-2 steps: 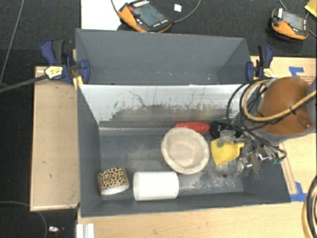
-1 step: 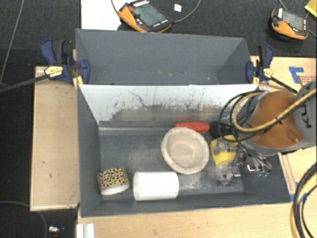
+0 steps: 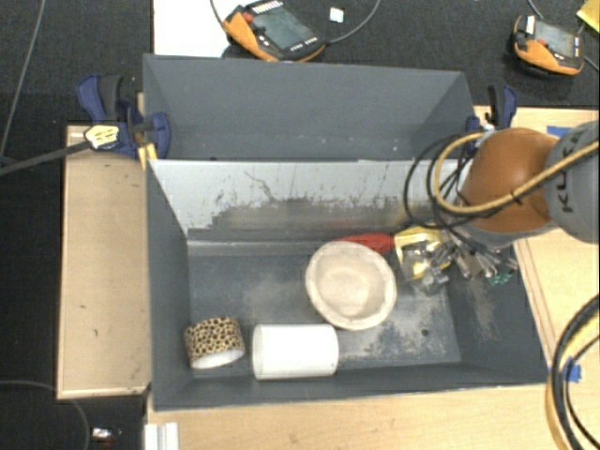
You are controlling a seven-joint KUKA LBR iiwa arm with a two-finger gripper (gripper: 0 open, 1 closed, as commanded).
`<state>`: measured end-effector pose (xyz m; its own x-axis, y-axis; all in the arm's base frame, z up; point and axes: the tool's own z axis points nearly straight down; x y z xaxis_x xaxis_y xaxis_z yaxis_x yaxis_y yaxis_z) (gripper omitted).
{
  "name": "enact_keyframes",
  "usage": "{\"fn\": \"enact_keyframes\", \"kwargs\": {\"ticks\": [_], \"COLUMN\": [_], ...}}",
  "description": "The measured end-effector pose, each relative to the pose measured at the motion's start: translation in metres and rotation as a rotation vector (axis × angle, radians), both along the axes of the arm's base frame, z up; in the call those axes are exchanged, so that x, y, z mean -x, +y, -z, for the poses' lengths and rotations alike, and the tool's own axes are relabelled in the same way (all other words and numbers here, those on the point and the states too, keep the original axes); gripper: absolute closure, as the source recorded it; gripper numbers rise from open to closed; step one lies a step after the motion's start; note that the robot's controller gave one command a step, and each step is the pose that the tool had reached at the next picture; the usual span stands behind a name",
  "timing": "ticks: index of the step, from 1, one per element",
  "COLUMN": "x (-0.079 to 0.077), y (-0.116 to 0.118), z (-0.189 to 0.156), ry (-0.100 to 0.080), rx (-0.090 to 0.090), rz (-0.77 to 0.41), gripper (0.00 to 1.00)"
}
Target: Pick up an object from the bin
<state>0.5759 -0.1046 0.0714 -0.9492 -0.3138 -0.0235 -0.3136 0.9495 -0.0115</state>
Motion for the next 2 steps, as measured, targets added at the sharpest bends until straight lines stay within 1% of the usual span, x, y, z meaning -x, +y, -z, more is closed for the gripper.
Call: {"fn": "enact_keyframes", "kwargs": {"ticks": [1, 2], "x": [0.000, 0.030], "y": [0.000, 0.077], "z": [0.000, -0.001], "ry": [0.000, -0.007], "rx": [0.000, -0.008], "rz": [0.001, 0.243], "gripper": [1.00, 1.00]}}
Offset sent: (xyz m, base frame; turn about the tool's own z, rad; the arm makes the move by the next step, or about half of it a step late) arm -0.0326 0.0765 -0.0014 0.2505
